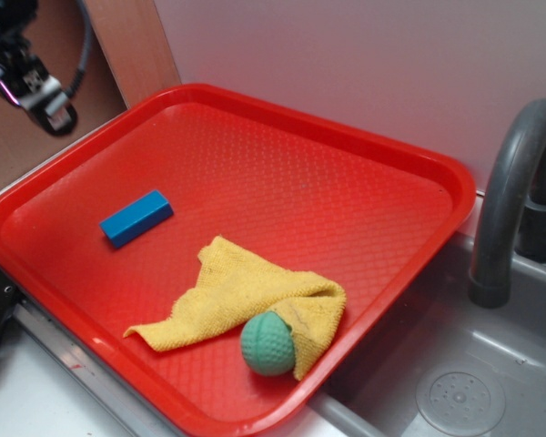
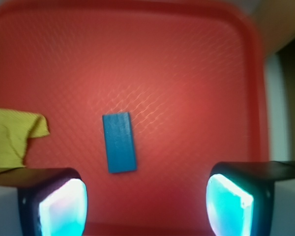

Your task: Grab the blue block.

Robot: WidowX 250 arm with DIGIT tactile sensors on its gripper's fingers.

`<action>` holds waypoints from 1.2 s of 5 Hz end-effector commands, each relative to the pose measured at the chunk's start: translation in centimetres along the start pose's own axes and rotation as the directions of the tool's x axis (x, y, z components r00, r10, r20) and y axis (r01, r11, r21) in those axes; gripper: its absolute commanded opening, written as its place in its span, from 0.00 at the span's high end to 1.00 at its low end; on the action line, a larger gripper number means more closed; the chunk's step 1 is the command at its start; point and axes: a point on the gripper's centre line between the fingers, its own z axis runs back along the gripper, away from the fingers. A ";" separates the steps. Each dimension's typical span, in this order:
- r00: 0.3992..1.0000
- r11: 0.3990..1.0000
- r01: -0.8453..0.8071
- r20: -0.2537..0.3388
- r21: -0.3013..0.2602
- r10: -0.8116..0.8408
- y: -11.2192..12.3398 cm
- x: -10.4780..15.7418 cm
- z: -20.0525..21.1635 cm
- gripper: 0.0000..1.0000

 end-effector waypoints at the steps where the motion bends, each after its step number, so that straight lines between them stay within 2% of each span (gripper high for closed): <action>1: 0.997 0.996 0.078 -0.022 -0.034 -0.079 -2.0 2.7 -6.9 0.00; 3: 0.984 0.988 0.156 -0.086 -0.008 -0.156 -3.7 2.6 -10.4 0.00; 4: 0.984 0.989 0.150 -0.095 0.002 -0.149 -4.0 2.2 -10.7 1.00; 5: 0.985 0.988 0.154 -0.078 0.001 -0.154 -3.9 2.3 -10.0 1.00; 6: 0.987 0.990 0.142 -0.078 0.019 -0.140 -3.0 3.1 -6.5 1.00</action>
